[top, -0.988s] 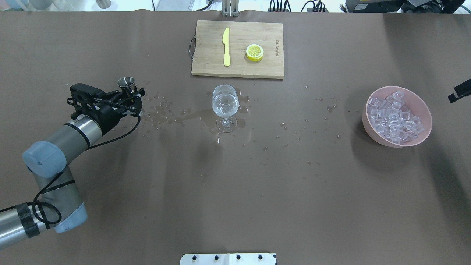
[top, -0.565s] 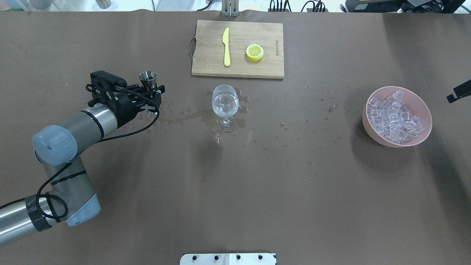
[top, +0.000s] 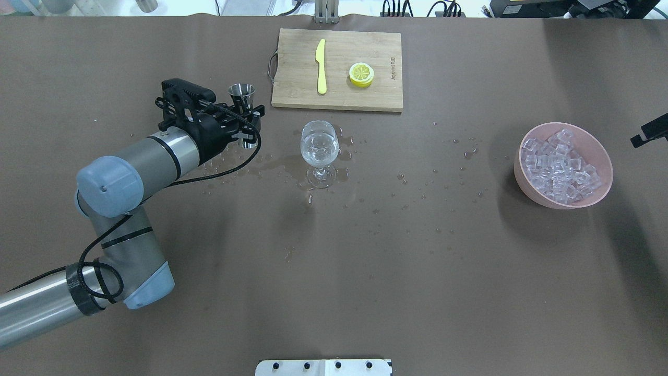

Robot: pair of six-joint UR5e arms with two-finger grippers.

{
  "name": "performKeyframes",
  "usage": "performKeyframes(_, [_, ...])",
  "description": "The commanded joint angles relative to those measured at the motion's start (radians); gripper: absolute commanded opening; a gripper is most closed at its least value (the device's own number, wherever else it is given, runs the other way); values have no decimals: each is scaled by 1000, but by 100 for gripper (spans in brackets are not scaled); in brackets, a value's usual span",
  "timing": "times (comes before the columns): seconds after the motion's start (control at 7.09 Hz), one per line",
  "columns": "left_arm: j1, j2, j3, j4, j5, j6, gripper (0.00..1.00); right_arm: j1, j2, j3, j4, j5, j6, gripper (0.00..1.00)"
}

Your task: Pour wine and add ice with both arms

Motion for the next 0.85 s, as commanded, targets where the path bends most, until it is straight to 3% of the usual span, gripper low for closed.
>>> performKeyframes(0.0, [3, -34, -3, 12, 76, 137, 0, 0, 0, 2, 0, 21, 3, 100])
performKeyframes(0.28, [1, -22, -35, 12, 79, 397, 0, 0, 0, 3, 0, 24, 11, 100])
performKeyframes(0.42, [4, -27, -32, 13, 134, 453, 0, 0, 0, 3, 0, 45, 12, 100])
performKeyframes(0.56, [16, -62, -28, 21, 221, 692, 0, 0, 0, 2, 0, 47, 12, 100])
performKeyframes(0.71, [35, -95, -35, 83, 228, 741, 0, 0, 0, 0, 0, 49, 12, 100])
